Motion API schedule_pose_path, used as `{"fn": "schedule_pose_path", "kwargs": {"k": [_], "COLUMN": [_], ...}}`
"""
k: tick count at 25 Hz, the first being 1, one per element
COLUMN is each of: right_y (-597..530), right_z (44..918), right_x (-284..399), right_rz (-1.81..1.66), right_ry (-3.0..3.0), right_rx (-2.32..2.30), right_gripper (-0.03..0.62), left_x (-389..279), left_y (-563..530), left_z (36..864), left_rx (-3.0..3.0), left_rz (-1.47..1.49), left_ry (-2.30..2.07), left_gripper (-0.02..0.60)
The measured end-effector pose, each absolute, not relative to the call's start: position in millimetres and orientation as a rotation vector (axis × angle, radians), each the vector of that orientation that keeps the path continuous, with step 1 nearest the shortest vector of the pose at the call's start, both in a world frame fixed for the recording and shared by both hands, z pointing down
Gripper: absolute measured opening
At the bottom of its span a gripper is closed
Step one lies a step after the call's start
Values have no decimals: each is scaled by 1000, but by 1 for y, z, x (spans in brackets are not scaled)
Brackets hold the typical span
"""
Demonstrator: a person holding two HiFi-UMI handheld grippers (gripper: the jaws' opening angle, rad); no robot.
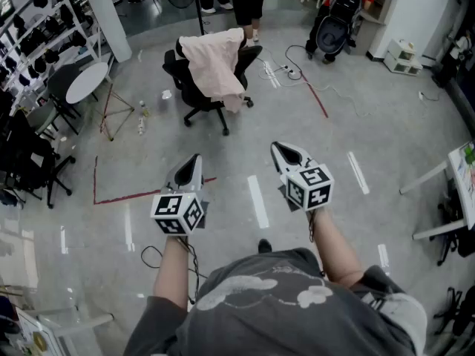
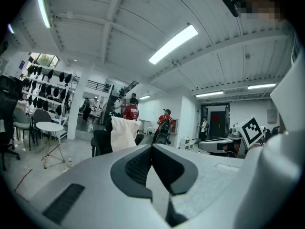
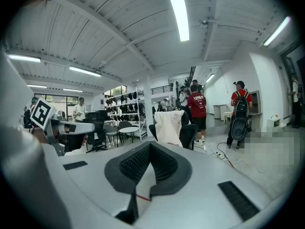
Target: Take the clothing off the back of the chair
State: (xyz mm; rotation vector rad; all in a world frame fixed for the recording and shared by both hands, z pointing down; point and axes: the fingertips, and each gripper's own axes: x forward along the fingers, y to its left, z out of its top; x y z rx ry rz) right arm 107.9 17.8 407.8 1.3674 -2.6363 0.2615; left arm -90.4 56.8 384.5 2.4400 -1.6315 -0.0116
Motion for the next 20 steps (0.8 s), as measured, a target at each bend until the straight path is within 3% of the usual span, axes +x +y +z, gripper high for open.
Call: {"fn": "schedule_pose_path", "kwargs": {"k": [10, 20], "right_y": [29, 47], "right_z": [420, 443], "right_x": [93, 52], "right_rz": [292, 342], "right_ry": [-2647, -2644], "right_rx": [1316, 1313], "right_gripper": [-8, -8], "left_x": [-90, -146], "left_y": [79, 99], "left_z": [396, 425], "left_rx": [2425, 2333], "left_rz": [-33, -26], "left_ry": [-1551, -1590], "left_gripper": [-1, -1]}}
